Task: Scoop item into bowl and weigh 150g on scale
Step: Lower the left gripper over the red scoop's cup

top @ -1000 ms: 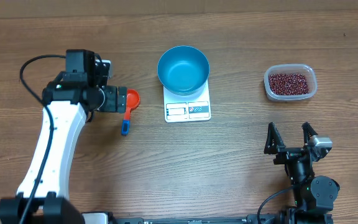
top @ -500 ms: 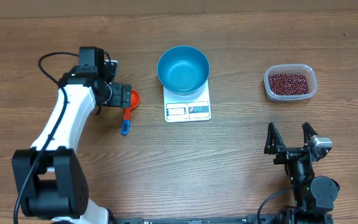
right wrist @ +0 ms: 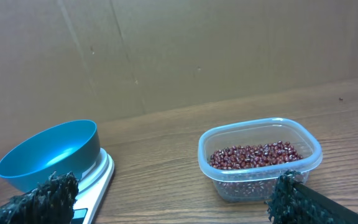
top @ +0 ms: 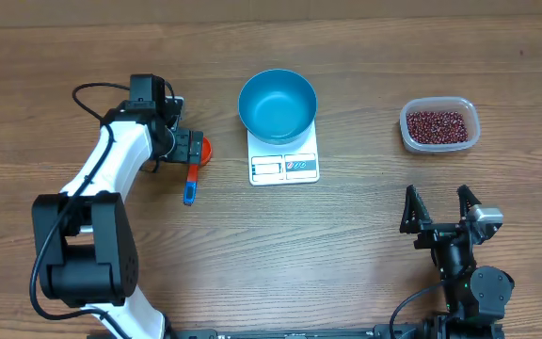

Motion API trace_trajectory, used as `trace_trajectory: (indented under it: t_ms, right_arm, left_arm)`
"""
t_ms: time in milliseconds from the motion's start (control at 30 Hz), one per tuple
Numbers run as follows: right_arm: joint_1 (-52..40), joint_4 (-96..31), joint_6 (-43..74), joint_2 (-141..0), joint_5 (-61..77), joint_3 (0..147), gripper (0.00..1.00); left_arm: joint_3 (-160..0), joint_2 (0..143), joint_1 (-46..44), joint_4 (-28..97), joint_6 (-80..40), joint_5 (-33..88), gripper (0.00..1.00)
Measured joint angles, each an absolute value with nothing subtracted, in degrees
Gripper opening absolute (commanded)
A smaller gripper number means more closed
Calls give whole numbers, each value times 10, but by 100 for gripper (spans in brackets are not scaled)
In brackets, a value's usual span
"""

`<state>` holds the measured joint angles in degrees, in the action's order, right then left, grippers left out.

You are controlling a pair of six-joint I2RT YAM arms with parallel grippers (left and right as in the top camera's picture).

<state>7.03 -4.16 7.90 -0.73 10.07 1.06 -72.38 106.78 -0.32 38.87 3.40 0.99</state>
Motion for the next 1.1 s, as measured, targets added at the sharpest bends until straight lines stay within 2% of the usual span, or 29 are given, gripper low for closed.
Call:
trace_trajectory:
  t_ms: [1100]
  right_arm:
    - [70,-41,79,-7,100,11,100]
  left_arm:
    - [-724,1078,-3,361,34,2,100]
